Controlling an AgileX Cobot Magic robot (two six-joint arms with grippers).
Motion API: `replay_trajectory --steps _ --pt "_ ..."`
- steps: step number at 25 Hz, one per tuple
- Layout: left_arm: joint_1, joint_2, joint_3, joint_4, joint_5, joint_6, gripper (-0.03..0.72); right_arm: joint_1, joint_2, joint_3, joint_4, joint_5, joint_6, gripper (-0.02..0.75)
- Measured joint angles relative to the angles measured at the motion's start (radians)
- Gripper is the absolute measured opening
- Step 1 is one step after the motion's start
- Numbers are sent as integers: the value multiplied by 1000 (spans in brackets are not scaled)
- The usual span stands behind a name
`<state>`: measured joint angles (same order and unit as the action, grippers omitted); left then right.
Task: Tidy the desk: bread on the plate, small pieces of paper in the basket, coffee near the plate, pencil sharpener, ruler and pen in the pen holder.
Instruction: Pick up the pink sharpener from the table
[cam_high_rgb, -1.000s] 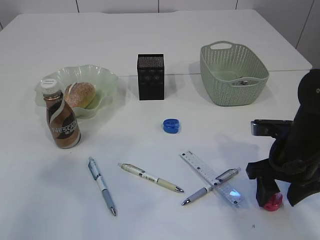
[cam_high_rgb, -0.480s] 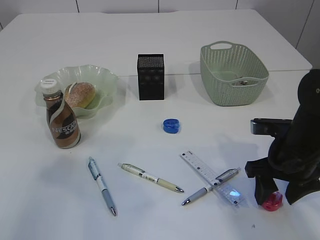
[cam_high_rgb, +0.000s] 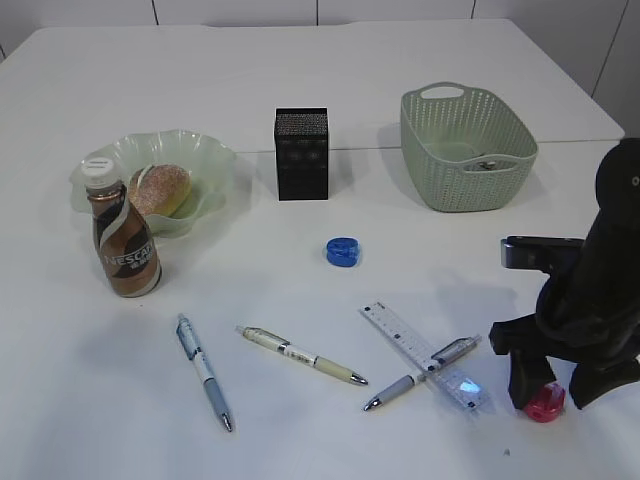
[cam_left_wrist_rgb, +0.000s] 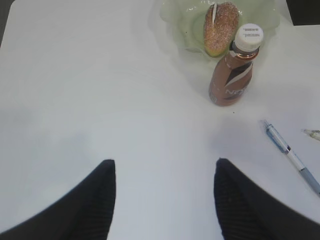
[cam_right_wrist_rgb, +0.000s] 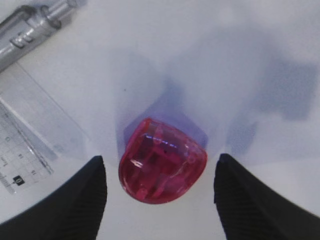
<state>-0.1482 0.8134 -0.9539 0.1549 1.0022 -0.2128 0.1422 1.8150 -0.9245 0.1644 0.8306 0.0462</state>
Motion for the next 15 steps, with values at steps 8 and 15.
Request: replay_trajectory --steps 8,15 --pt "0 0 0 0 0 0 436 0 0 0 2 -3 0 474" --pt "0 0 0 0 0 0 436 0 4 0 2 -17 0 470"
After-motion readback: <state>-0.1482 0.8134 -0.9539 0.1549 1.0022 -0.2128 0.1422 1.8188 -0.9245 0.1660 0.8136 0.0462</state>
